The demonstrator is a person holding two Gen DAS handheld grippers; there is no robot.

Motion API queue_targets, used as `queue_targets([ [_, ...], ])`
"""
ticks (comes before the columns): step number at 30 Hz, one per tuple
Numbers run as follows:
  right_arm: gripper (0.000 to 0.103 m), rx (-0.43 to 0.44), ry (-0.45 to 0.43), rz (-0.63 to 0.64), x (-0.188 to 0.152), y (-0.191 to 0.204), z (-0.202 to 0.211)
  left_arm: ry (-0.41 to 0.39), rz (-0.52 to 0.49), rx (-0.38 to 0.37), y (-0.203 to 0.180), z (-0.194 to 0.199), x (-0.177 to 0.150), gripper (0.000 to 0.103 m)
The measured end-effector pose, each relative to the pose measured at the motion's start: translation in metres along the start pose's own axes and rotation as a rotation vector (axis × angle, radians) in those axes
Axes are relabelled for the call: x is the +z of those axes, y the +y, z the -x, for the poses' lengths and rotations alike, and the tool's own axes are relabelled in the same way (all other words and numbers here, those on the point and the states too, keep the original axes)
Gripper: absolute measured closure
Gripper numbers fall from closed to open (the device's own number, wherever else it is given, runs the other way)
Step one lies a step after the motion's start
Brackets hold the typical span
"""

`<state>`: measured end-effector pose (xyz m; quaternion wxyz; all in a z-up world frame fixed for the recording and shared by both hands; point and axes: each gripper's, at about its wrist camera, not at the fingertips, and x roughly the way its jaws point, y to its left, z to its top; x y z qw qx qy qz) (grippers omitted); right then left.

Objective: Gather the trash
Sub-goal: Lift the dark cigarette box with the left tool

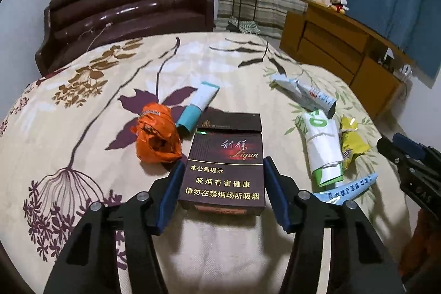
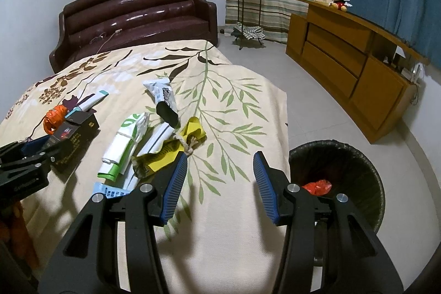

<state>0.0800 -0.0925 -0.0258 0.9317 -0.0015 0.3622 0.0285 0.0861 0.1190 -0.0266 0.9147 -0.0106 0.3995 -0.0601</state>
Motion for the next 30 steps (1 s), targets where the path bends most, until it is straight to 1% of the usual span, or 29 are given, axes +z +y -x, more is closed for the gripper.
queue_targets([
  [7, 0.054, 0.006, -0.012, 0.017, 0.007, 0.008, 0.005, -0.05, 0.017, -0.009, 0.007, 0.02, 0.005, 0.047],
  [9, 0.054, 0.006, -0.015, 0.026, 0.01, 0.012, 0.005, -0.053, 0.017, -0.006, 0.009, 0.021, 0.006, 0.047],
  [11, 0.054, 0.011, -0.018, 0.033, 0.014, 0.016, 0.004, -0.037, 0.021, -0.016, 0.012, 0.017, 0.005, 0.047],
  [15, 0.054, 0.014, -0.028, 0.039, 0.021, 0.02, 0.005, 0.025, 0.015, -0.041, 0.012, 0.004, -0.001, 0.047],
  [19, 0.054, 0.015, -0.026, 0.039, 0.023, 0.021, 0.005, 0.039, 0.026, -0.044, 0.011, -0.004, -0.003, 0.046],
  [21, 0.054, 0.014, -0.024, 0.042, 0.024, 0.022, 0.005, 0.042, 0.037, -0.042, 0.012, -0.006, -0.001, 0.041],
  [25, 0.054, 0.016, -0.018, 0.047, 0.026, 0.025, 0.003, 0.061, 0.055, -0.038, 0.015, -0.014, 0.003, 0.04],
  [28, 0.054, 0.017, -0.018, 0.054, 0.029, 0.027, 0.0, 0.087, 0.052, -0.038, 0.015, -0.022, 0.004, 0.04],
  [30, 0.054, 0.018, -0.02, 0.059, 0.032, 0.029, -0.002, 0.083, 0.035, -0.037, 0.013, -0.022, 0.004, 0.047],
])
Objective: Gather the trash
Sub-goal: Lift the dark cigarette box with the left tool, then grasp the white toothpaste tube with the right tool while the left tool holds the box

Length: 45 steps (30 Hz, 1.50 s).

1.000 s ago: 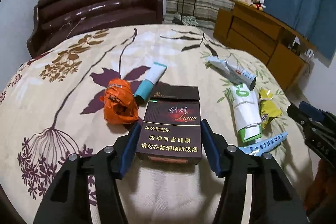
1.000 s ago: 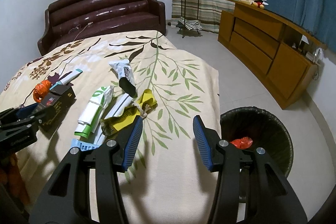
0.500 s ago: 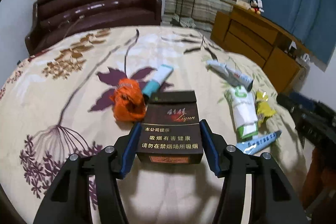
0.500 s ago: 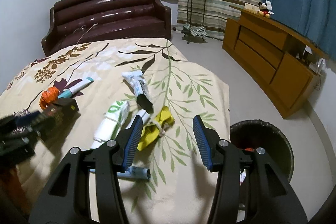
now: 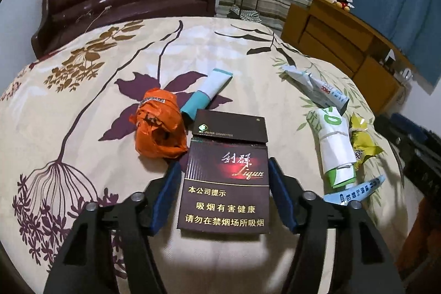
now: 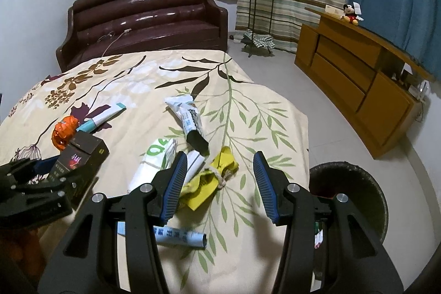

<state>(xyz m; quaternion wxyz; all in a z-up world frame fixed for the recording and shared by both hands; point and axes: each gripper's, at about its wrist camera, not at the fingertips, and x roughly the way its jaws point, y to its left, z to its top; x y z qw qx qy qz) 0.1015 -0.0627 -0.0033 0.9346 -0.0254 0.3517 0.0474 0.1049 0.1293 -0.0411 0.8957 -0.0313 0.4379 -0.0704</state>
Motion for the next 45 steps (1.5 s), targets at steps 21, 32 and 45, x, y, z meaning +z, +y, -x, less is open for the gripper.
queue_targets([
  [21, 0.054, 0.053, 0.047, 0.045, 0.04, 0.021, -0.055, -0.134, 0.058, 0.022, 0.027, 0.039, 0.027, 0.047],
  [32, 0.069, 0.053, 0.128, 0.061, 0.043, 0.027, -0.086, -0.152, 0.09, 0.06, 0.049, 0.022, 0.048, 0.047],
  [45, 0.082, 0.063, 0.053, 0.039, 0.046, 0.017, -0.06, -0.161, 0.081, 0.048, 0.035, 0.02, 0.048, 0.047],
])
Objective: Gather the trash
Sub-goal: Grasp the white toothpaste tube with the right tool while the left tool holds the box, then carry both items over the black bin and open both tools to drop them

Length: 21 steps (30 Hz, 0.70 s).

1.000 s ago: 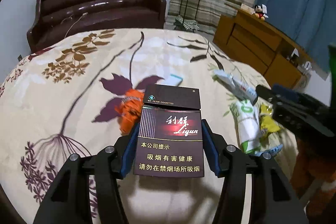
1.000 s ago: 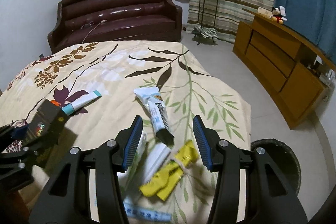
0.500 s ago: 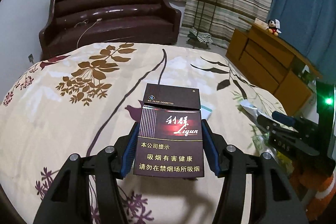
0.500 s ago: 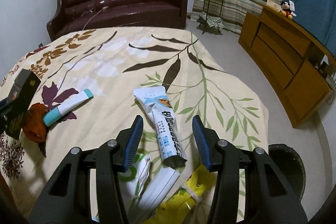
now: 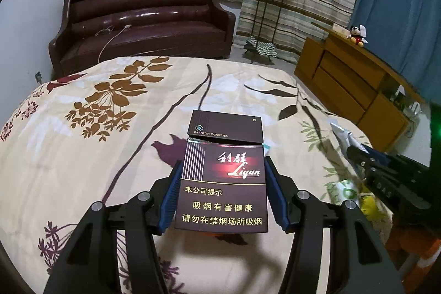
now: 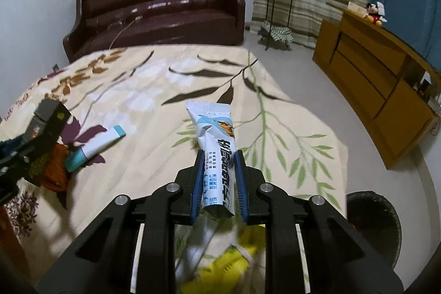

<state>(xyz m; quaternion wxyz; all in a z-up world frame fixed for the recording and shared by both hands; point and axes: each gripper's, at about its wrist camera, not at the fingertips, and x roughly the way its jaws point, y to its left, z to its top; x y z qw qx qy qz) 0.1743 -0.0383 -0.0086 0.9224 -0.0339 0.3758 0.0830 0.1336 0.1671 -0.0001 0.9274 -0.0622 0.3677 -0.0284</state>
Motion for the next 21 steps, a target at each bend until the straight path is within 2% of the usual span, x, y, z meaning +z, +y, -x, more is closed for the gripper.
queue_targets([
  [8, 0.082, -0.04, -0.052, -0.041, -0.018, -0.028, 0.043, -0.039, -0.041, -0.048, -0.039, 0.015, -0.009, 0.047],
  [21, 0.082, -0.189, -0.064, -0.157, -0.075, -0.104, 0.09, -0.044, -0.144, -0.141, -0.132, 0.022, -0.039, 0.047],
])
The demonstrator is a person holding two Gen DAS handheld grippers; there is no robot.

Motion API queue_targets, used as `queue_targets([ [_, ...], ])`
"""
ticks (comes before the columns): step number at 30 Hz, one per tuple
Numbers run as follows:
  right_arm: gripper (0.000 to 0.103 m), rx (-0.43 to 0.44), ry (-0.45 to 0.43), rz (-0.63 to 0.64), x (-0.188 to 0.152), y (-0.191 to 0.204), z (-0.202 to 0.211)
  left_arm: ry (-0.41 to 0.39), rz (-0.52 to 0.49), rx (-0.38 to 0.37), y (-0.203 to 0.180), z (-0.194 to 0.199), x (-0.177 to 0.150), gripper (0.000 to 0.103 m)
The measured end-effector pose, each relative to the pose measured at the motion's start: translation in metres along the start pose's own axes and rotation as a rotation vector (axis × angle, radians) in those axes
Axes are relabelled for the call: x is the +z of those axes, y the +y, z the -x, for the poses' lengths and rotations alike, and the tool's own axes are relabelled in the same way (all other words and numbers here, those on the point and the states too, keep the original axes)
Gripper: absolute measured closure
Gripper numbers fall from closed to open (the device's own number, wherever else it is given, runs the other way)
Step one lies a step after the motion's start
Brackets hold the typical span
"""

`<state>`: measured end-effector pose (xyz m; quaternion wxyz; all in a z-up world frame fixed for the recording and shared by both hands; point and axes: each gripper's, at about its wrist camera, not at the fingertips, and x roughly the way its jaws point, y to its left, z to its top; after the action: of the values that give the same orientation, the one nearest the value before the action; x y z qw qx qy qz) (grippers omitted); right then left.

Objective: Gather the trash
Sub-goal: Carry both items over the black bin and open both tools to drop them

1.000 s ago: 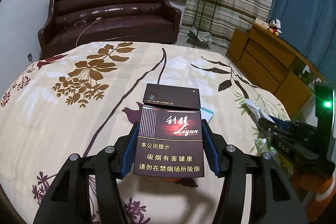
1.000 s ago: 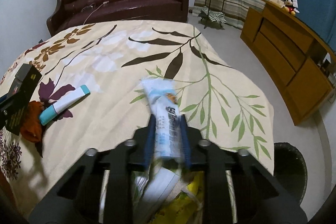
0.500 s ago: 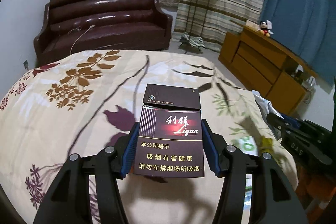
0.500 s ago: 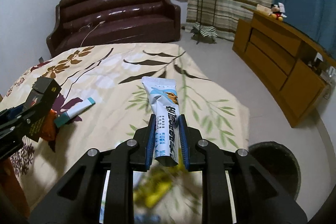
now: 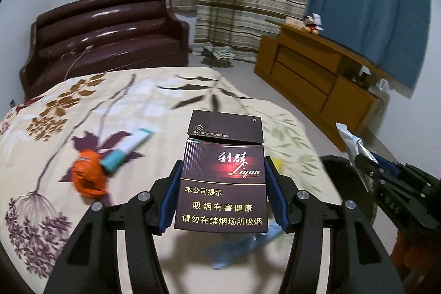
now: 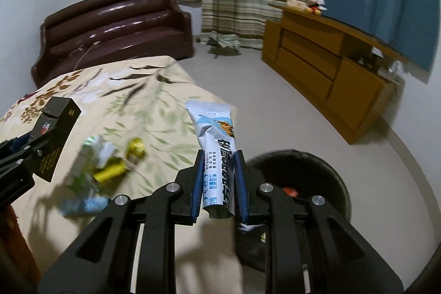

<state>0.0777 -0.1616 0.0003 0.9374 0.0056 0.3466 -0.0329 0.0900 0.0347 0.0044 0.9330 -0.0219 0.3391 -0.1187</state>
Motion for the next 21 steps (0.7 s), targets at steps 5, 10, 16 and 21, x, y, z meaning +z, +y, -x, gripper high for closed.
queue_targets([
  [5, 0.082, -0.062, 0.001, -0.035, -0.016, -0.033, 0.004, 0.007, -0.042, -0.038, -0.037, -0.009, -0.005, 0.047],
  [10, 0.082, -0.108, 0.006, -0.07, -0.027, -0.059, 0.005, 0.012, -0.092, -0.072, -0.073, -0.018, -0.01, 0.047],
  [16, 0.082, -0.132, 0.013, -0.108, -0.034, -0.083, 0.003, 0.02, -0.128, -0.096, -0.105, -0.029, -0.013, 0.047],
  [21, 0.082, -0.148, 0.012, -0.135, -0.038, -0.1, 0.001, 0.014, -0.161, -0.112, -0.129, -0.034, -0.014, 0.047],
])
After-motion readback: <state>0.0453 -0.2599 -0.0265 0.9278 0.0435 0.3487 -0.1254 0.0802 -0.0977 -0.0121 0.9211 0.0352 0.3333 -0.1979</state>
